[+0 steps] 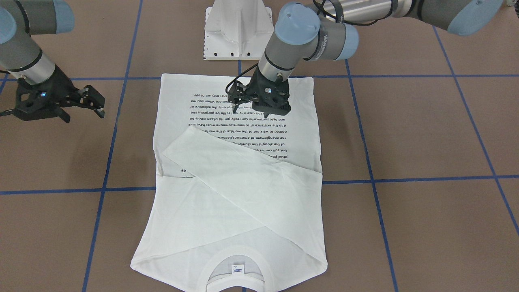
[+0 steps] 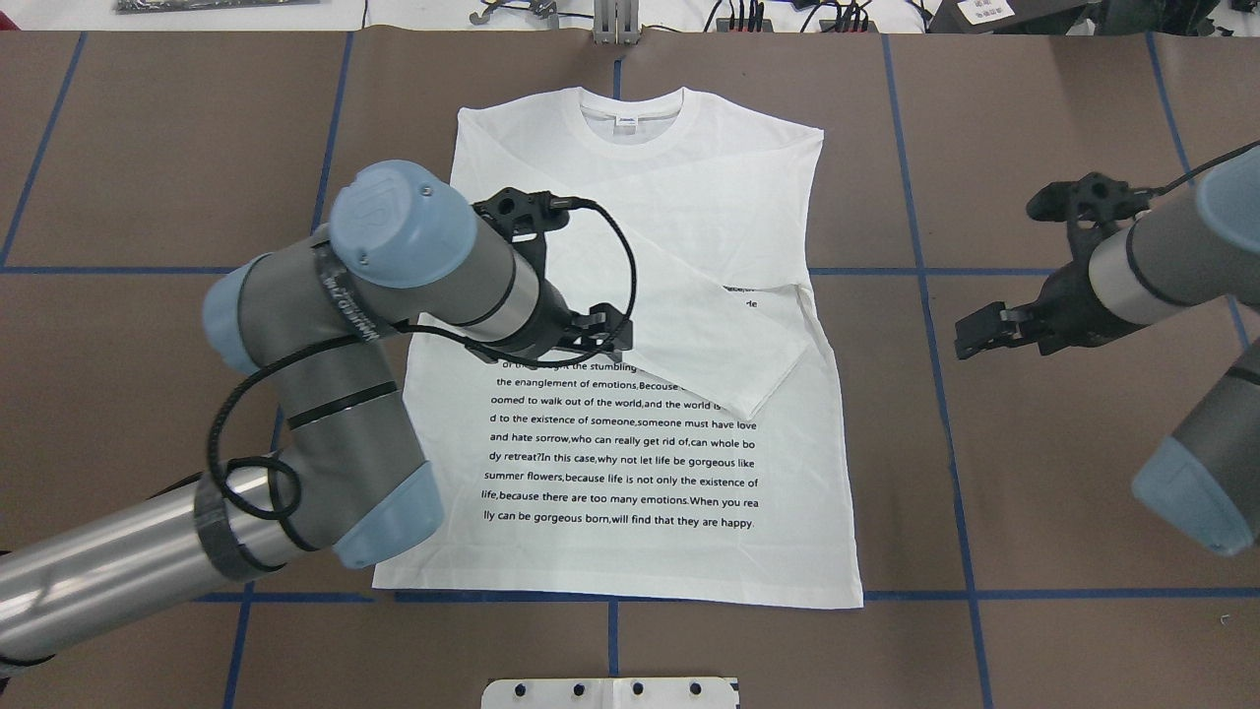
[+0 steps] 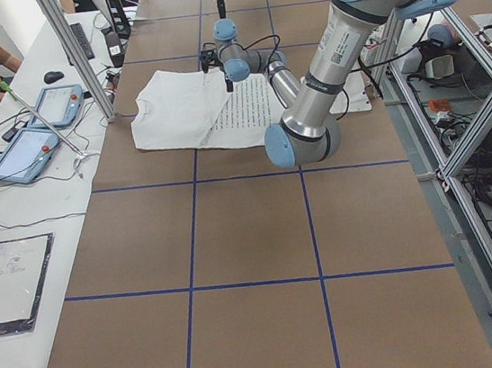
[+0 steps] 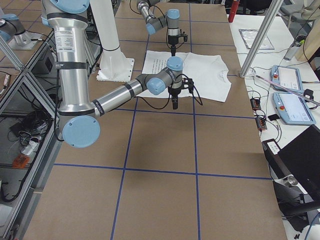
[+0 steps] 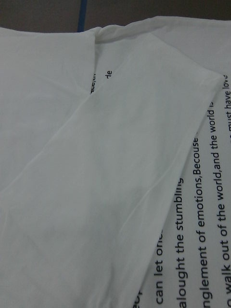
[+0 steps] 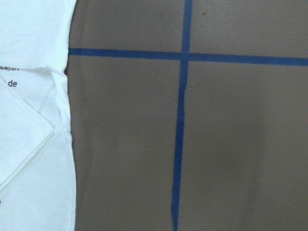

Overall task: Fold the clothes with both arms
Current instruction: 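Move both grippers down to the shirt's side edges near the hem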

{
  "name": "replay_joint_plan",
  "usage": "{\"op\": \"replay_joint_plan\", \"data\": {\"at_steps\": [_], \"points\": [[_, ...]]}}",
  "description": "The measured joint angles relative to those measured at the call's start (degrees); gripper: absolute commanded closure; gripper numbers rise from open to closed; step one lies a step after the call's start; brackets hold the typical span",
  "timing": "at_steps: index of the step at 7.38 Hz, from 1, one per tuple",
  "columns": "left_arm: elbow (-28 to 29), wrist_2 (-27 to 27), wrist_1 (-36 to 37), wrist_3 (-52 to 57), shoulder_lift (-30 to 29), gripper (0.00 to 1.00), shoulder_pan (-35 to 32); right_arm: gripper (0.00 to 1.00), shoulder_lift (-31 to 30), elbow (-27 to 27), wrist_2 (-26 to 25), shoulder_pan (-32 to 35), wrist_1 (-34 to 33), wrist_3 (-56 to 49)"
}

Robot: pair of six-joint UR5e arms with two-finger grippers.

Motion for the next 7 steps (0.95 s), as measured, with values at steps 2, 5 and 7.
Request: {"op": "replay_joint_plan", "data": {"at_steps": [2, 5, 7], "points": [[-9.4, 0.1, 2.4, 5.2, 9.0, 0.01, -1.8, 0.0, 0.2, 2.6, -6.3, -9.7, 0.5, 9.9], [-14.7, 0.4, 2.8, 9.2, 15.8, 0.01, -2.9, 0.0, 0.5, 5.0, -16.3, -24.3, 0.5, 21.5], [-16.0, 0.6, 2.9, 9.5, 17.1, 0.01, -2.9, 0.03, 0.6, 4.9, -19.6, -30.7, 0.4, 25.8]]}}
